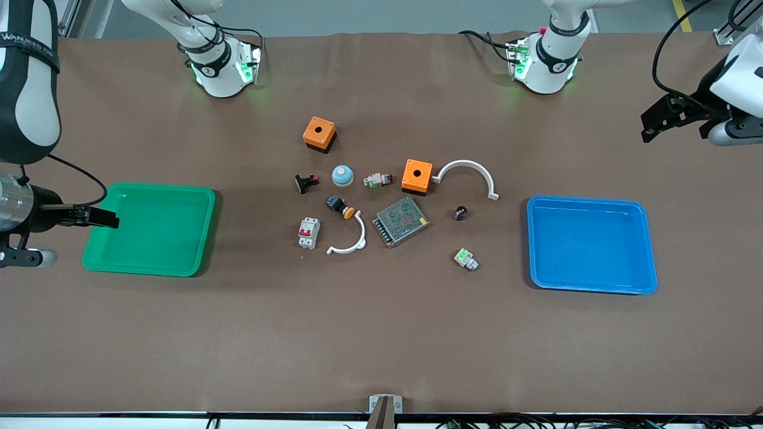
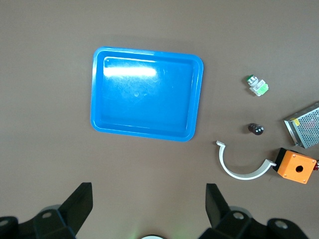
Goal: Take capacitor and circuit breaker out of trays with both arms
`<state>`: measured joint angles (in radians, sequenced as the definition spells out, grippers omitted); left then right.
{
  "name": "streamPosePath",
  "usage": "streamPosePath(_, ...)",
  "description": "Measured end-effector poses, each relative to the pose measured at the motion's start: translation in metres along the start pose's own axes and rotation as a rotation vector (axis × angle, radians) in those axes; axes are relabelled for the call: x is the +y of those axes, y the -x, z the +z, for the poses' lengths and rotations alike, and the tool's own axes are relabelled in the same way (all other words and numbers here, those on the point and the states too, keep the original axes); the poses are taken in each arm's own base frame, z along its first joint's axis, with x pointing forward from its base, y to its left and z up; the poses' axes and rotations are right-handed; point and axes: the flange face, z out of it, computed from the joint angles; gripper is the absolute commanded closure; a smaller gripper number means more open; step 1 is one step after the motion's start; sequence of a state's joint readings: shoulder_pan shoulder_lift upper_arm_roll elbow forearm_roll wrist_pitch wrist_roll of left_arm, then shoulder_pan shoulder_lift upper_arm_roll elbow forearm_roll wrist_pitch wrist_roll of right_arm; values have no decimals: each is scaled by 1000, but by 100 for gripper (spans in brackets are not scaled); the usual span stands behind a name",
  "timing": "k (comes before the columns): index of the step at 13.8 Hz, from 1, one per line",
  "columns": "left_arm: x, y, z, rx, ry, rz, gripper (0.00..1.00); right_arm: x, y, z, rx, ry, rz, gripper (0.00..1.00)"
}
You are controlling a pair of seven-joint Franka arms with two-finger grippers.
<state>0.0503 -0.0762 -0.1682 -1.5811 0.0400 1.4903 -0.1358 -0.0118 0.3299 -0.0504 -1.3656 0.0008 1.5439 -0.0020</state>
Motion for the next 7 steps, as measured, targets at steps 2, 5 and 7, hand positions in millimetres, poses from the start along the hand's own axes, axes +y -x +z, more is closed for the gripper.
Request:
streamPosePath(2,1,2,-1,-1,13,0,0,0,12,-16,19,-8,-1,0)
streamPosePath(5,1,3,0,-4,15,-1,0,0,39,-31,56,-21,-1,0)
streamPosePath(7,1,3,1,-5,15,0,0,1,59,-33,84,-26,-2,0)
